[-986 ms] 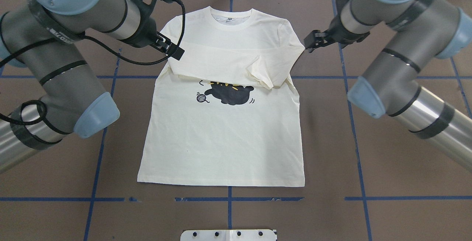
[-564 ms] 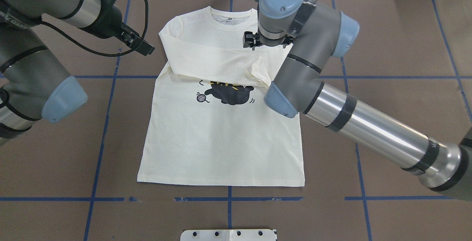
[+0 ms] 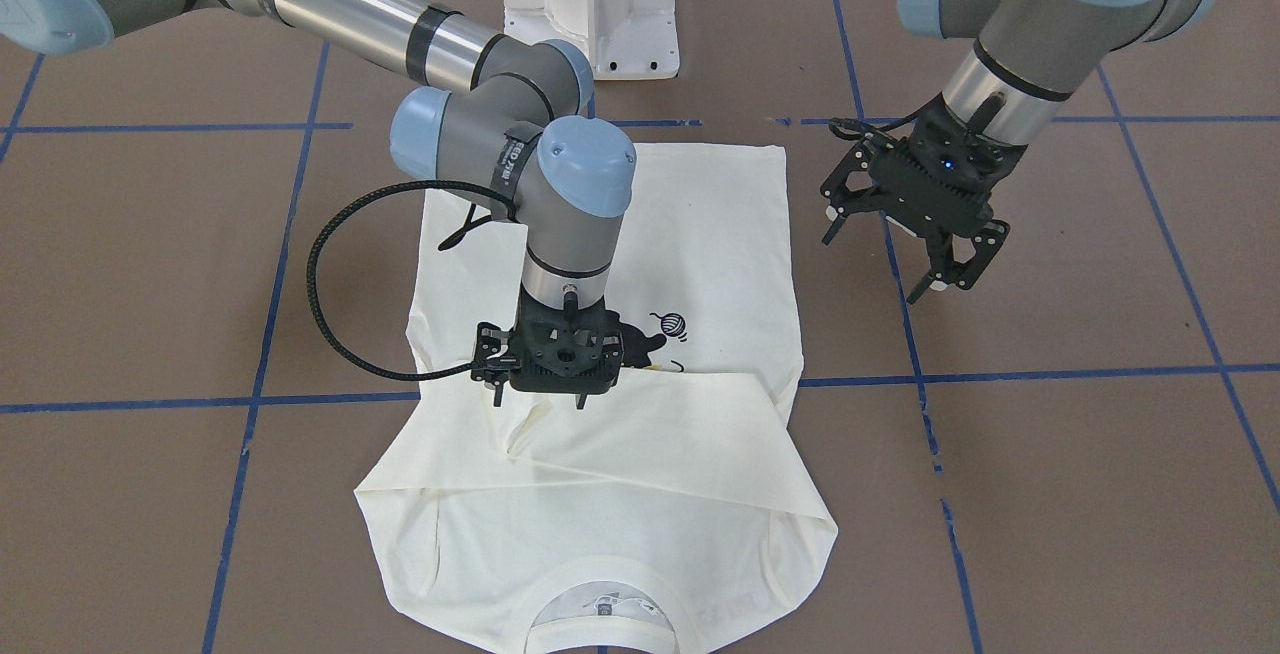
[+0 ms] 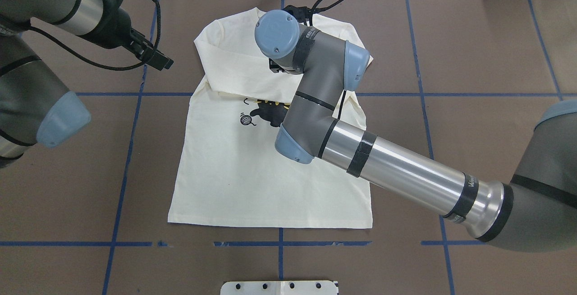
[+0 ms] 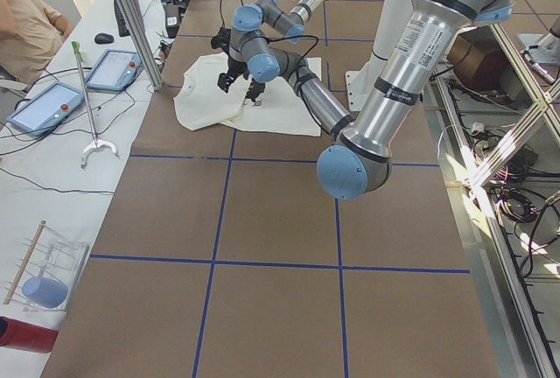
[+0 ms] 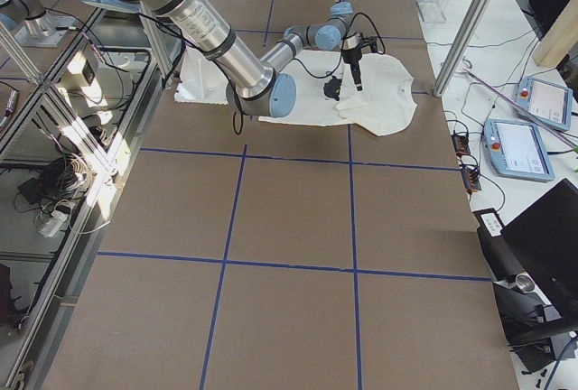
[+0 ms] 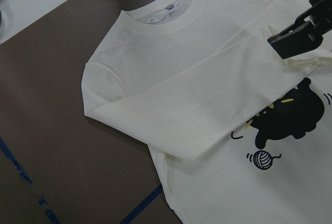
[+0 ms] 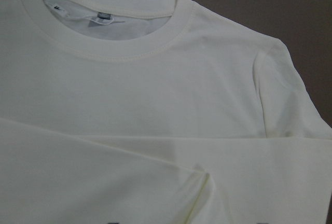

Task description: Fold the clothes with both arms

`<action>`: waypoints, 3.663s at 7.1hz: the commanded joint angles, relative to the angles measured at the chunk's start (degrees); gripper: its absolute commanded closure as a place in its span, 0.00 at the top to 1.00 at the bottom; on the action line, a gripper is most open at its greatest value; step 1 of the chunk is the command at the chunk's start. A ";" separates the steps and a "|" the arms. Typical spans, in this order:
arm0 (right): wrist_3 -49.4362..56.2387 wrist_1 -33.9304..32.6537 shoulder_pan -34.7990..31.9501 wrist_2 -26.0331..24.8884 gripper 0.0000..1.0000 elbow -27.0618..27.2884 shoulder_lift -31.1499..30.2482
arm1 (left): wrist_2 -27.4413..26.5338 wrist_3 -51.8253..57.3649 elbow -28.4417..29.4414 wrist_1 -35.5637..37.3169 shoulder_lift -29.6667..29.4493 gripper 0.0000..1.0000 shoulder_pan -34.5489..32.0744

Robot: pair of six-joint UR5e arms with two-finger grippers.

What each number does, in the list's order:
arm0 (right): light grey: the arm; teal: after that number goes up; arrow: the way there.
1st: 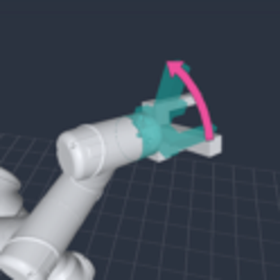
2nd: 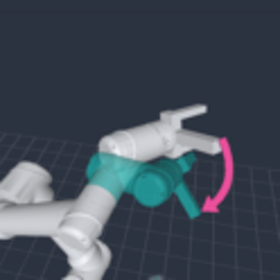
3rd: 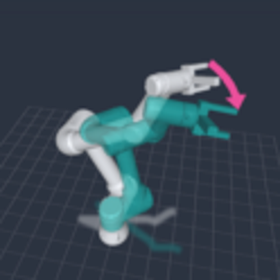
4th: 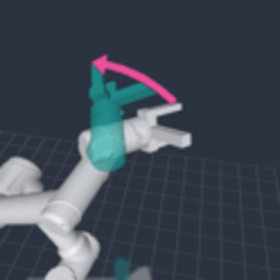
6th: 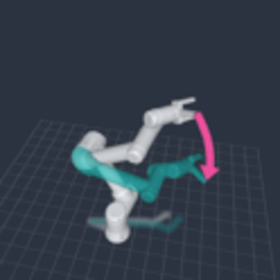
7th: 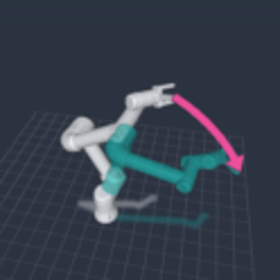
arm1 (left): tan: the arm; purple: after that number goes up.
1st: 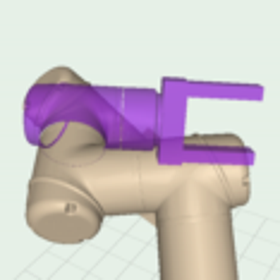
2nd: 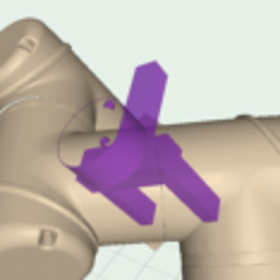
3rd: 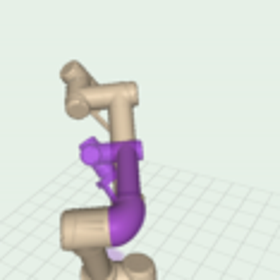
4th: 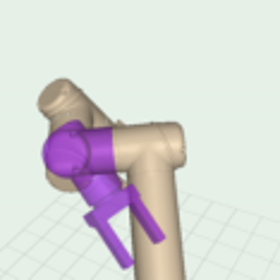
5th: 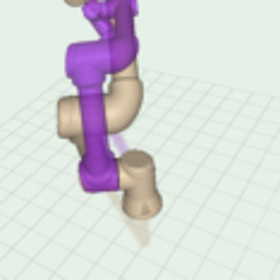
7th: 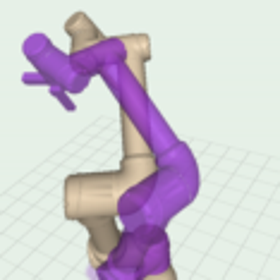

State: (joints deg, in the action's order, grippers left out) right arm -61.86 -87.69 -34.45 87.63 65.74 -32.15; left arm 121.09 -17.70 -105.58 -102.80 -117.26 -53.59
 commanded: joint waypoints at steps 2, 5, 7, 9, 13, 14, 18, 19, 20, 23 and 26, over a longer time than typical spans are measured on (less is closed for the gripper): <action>1.03 -1.60 3.06 -5.08 0.67 -1.49 0.24 | 0.02 -0.15 0.47 -0.03 0.19 1.00 -0.03; 3.76 -2.92 3.25 -6.50 0.33 -1.75 0.24 | -0.07 -0.32 0.47 -0.03 0.19 1.00 -0.03; 4.47 -3.01 3.25 -6.59 0.21 -1.75 0.07 | -0.07 -0.32 0.47 -0.03 0.19 1.00 0.06; 4.38 -3.01 3.25 -6.59 0.00 -1.75 0.07 | -0.07 -0.32 0.47 -0.03 0.28 1.00 0.06; 11.13 -6.26 1.06 -6.24 0.00 6.03 -4.65 | 0.02 -3.83 -0.32 -0.03 0.10 1.00 0.41; 13.85 -6.00 -0.25 -5.98 0.00 9.12 -7.63 | 0.02 -4.53 -0.50 -0.03 0.10 1.00 0.41; 19.49 -0.03 -4.04 -5.89 0.30 8.97 -12.59 | -0.15 -4.63 -0.94 -0.03 0.10 1.00 0.41; 18.89 0.06 -3.96 -5.71 0.99 8.71 -12.50 | -0.15 -4.63 -1.11 -0.03 0.10 1.00 0.41; 17.58 2.85 -4.22 -1.36 1.00 8.88 -12.50 | -0.15 -4.71 -1.11 -0.03 0.10 1.00 0.50; -1.17 11.92 -6.33 13.51 1.00 17.61 -18.26 | -1.20 -19.50 -2.08 -2.73 0.79 1.00 2.86; -23.55 11.84 4.07 8.31 1.00 47.09 -39.05 | -12.87 -40.95 -4.44 -13.79 7.28 1.00 13.83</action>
State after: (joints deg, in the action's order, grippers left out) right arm -74.30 -75.87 -35.93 99.34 99.90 -62.19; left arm 111.93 -50.62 -108.95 -112.05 -113.00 -43.71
